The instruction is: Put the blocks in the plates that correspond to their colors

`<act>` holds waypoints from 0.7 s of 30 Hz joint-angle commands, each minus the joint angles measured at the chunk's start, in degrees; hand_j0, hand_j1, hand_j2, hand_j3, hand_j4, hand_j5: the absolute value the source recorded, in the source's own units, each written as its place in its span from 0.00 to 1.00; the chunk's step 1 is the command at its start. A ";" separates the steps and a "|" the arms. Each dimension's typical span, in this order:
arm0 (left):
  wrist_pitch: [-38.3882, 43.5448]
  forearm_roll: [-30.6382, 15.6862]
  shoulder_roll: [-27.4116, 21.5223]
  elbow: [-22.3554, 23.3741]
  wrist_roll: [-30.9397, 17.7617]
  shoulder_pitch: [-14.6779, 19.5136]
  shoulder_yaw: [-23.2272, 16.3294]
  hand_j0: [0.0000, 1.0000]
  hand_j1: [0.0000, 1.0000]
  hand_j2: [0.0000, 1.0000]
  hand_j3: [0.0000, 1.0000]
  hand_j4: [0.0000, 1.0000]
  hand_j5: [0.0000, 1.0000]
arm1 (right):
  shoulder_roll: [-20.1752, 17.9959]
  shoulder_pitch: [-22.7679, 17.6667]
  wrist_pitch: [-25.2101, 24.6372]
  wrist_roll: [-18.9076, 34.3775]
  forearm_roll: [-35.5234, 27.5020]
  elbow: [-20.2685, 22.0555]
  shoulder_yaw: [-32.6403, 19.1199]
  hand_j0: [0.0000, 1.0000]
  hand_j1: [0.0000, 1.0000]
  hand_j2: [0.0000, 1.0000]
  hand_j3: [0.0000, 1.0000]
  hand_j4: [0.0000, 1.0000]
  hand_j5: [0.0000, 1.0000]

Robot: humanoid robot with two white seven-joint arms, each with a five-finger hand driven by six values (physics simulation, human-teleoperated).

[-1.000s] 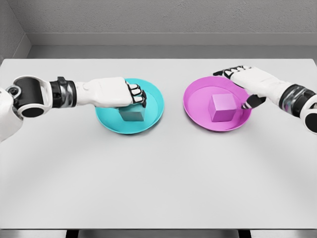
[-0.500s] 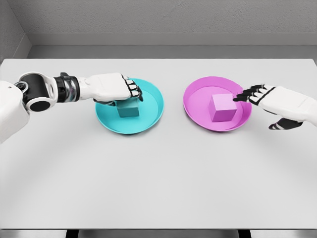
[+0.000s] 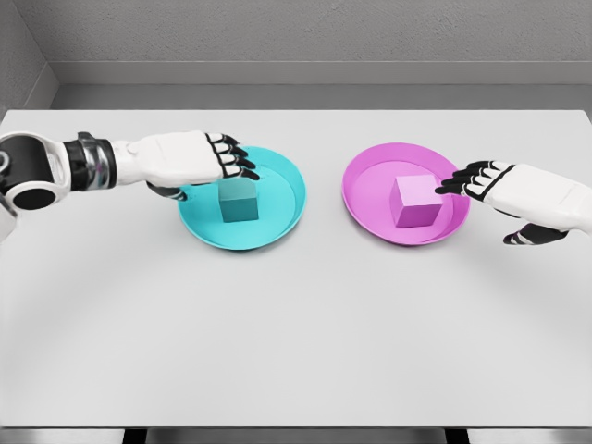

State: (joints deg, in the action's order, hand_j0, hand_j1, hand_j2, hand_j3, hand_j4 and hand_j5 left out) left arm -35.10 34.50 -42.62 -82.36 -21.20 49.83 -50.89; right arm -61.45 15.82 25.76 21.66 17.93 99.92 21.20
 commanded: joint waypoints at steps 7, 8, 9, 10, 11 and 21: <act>0.10 -11.82 -12.75 -3.95 0.02 -4.48 4.31 1.00 1.00 1.00 1.00 1.00 1.00 | 0.02 -0.18 -0.18 -0.03 -0.26 0.10 0.07 1.00 1.00 1.00 1.00 1.00 1.00; 0.10 -12.08 -13.80 -4.39 0.02 -5.10 4.58 1.00 1.00 1.00 1.00 1.00 1.00 | 0.02 -0.18 -0.18 -0.04 -0.26 0.10 0.07 1.00 1.00 1.00 1.00 1.00 1.00; 0.10 -12.08 -14.94 -5.53 0.02 -5.27 4.58 1.00 1.00 1.00 1.00 1.00 1.00 | 0.02 -0.18 -0.27 -0.04 -0.26 0.10 0.07 1.00 1.00 1.00 1.00 1.00 1.00; 0.10 -12.08 -16.26 -6.32 -0.07 -5.54 4.58 1.00 1.00 1.00 1.00 1.00 1.00 | 0.02 -0.18 -0.27 -0.04 -0.26 0.10 0.07 1.00 1.00 1.00 1.00 1.00 1.00; 0.10 -12.08 -17.23 -6.41 -0.07 -6.42 4.66 1.00 1.00 1.00 1.00 1.00 1.00 | 0.02 -0.18 -0.27 -0.04 -0.26 0.10 0.07 1.00 1.00 1.00 1.00 1.00 1.00; 0.10 -12.26 -19.78 -6.41 -0.07 -9.49 5.81 1.00 1.00 1.00 1.00 1.00 1.00 | 0.10 -0.26 -0.53 -0.04 -0.26 0.28 0.15 1.00 1.00 1.00 1.00 1.00 1.00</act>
State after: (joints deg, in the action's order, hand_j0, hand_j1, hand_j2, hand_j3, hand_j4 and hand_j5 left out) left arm -35.10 22.59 -62.12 -88.73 -21.25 40.34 -45.26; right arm -61.28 15.56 25.36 21.65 17.92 100.17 21.37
